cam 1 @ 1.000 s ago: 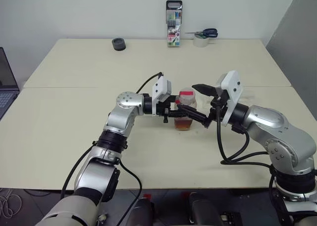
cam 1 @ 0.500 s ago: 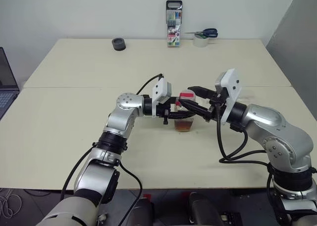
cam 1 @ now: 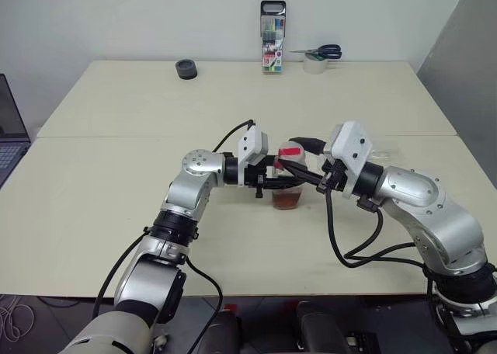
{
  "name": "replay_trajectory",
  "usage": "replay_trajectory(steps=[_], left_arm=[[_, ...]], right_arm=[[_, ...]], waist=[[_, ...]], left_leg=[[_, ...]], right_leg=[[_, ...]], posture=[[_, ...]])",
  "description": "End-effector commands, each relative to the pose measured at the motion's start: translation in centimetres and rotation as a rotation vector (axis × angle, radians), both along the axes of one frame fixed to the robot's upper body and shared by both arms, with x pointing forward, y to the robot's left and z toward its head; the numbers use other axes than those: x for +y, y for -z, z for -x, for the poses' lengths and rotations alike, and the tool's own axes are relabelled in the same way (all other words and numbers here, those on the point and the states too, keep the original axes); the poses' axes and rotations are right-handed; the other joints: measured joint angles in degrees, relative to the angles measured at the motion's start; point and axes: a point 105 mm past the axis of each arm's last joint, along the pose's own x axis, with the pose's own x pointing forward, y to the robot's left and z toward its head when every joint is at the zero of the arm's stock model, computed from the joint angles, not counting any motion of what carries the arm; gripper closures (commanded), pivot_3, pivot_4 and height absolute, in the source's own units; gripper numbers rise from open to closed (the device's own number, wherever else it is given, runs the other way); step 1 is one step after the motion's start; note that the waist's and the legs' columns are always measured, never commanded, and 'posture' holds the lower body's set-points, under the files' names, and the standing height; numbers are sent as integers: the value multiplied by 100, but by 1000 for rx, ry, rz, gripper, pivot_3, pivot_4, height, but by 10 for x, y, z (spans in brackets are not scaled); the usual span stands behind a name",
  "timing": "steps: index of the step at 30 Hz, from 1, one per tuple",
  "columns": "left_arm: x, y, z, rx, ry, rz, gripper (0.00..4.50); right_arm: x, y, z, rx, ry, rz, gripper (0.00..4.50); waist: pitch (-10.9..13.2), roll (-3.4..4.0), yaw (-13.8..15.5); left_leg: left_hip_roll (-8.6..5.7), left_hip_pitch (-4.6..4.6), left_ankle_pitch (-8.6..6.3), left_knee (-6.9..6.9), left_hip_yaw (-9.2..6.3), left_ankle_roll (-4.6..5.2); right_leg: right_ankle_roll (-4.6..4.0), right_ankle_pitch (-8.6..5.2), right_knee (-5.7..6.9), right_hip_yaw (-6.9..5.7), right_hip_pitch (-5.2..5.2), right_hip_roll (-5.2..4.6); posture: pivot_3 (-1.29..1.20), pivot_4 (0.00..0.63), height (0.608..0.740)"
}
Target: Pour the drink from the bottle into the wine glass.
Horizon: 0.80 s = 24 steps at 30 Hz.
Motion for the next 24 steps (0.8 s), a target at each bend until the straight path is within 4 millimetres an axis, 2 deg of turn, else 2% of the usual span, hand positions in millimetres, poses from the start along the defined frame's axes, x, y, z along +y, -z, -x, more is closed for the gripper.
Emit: replay_trajectory(steps=[1,5,9,12,14,16,17,18,20,22,24], left_arm=[[-4,-12,7,-48,36,21,2731],[-2,-11,6,-45,25,24,2731],[-1,-11,6,-45,20,26,2731],[0,-12,5,-50,11,27,2732],[2,-12,3,-56,-3,28,2732],[6,-14,-1,-64,-32,33,2732],[9,-16,-4,-72,-57,39,2732],[12,-18,-7,-77,-74,42,2732],[20,-23,-13,-87,-119,53,2732],[28,-28,-19,-94,-161,61,2732],[36,-31,-23,-96,-195,66,2732]], right_arm=[[-17,-24,-2,7,52,-189,2743],[-26,-36,9,129,5,-383,2772],[-33,-37,17,186,9,-452,2774],[-47,-29,18,175,109,-424,2775],[-67,-11,16,171,238,-340,2775],[-93,10,11,207,385,-326,2776],[-114,26,6,212,516,-305,2776],[-127,36,5,209,601,-283,2776],[-155,73,5,262,764,-223,2776],[-165,106,8,340,828,-191,2776],[-165,127,9,382,838,-170,2776]], waist=[[0,0,4],[0,0,14],[0,1,13],[0,1,12],[0,0,18],[-1,0,47],[0,0,50],[-1,0,52],[-1,0,57],[-1,0,52],[-1,1,7]], left_leg=[[0,0,0,1,-2,0],[1,-1,3,1,-3,-5],[1,1,-2,-2,-3,4],[1,0,-5,-3,-2,9],[-2,0,-5,-2,-2,9],[-3,-2,-6,-2,-1,10],[-4,-2,-6,-1,-2,10],[-3,-1,-6,-1,1,10],[-3,3,-6,-2,4,10],[-3,8,-6,-3,10,10],[4,12,-6,-5,15,10]], right_leg=[[0,0,1,-1,0,0],[-1,1,2,0,0,-2],[-1,0,1,0,0,-1],[-1,0,2,0,0,-1],[-1,0,2,0,1,-1],[0,0,-2,0,4,-1],[0,0,-3,0,4,-1],[0,0,-1,2,4,-1],[0,0,0,5,5,-1],[1,0,3,9,5,1],[0,0,4,14,5,8]], posture=[[0,150,740],[0,150,740],[0,150,740],[0,150,740],[0,150,740],[0,150,740],[0,150,740],[0,150,740],[0,150,740],[0,150,740],[0,150,740]])
